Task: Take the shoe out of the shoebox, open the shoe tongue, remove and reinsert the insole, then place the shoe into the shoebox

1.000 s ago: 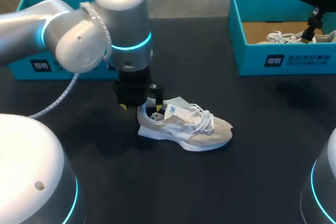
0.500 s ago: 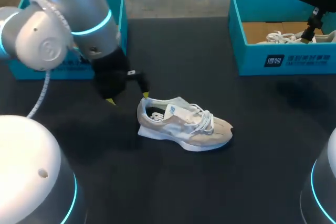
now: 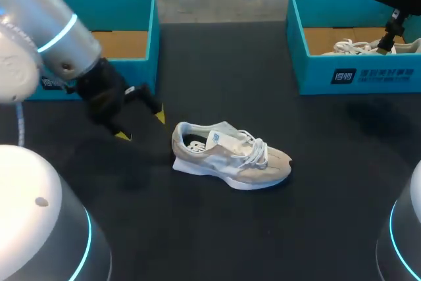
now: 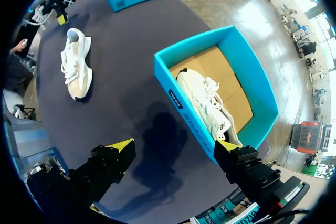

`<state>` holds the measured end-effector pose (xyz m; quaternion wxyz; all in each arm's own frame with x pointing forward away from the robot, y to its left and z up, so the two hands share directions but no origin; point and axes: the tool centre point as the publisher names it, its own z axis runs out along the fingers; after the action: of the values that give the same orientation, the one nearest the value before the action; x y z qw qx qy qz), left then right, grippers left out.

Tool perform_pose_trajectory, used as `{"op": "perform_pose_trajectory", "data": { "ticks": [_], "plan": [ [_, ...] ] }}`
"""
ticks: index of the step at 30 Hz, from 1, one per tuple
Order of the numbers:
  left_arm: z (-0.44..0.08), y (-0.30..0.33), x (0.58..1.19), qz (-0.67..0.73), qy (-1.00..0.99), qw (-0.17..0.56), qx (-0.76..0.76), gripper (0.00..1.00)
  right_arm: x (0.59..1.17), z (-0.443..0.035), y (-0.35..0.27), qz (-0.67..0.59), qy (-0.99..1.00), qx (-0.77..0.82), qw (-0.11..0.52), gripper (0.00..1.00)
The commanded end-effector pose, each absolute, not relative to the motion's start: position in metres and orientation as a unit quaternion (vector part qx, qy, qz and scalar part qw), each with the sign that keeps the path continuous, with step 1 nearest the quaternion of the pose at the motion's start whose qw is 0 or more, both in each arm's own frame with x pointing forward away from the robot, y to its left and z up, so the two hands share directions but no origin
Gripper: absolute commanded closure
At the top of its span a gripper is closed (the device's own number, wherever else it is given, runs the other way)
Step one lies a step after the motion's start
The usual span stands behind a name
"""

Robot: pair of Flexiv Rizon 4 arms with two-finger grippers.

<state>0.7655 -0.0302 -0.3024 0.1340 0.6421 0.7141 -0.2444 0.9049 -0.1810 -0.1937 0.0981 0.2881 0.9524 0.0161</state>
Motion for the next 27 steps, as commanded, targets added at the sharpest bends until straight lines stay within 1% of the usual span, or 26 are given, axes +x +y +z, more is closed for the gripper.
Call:
{"op": "perform_pose_trajectory", "data": {
  "ticks": [1, 8, 15, 18, 27],
  "plan": [
    [-0.306, -0.016, 0.759, -0.334, 0.692, 0.218, 0.602, 0.00, 0.905, -0.194, -0.181, 0.016, 0.952, 0.288, 0.098, 0.00],
    [-0.313, 0.001, 0.756, -0.410, 0.683, 0.243, 0.553, 0.00, 0.905, -0.194, -0.181, 0.016, 0.952, 0.288, 0.098, 0.00],
    [-0.305, 0.005, 0.755, -0.471, 0.652, 0.264, 0.532, 0.00, 0.905, -0.194, -0.181, 0.016, 0.952, 0.288, 0.098, 0.00],
    [-0.297, 0.001, 0.755, -0.462, 0.649, 0.246, 0.552, 0.00, 0.905, -0.194, -0.181, 0.016, 0.952, 0.288, 0.098, 0.00],
    [-0.297, 0.001, 0.755, -0.462, 0.649, 0.246, 0.552, 0.00, 0.905, -0.194, -0.181, 0.016, 0.952, 0.288, 0.098, 0.00]
  ]
}}
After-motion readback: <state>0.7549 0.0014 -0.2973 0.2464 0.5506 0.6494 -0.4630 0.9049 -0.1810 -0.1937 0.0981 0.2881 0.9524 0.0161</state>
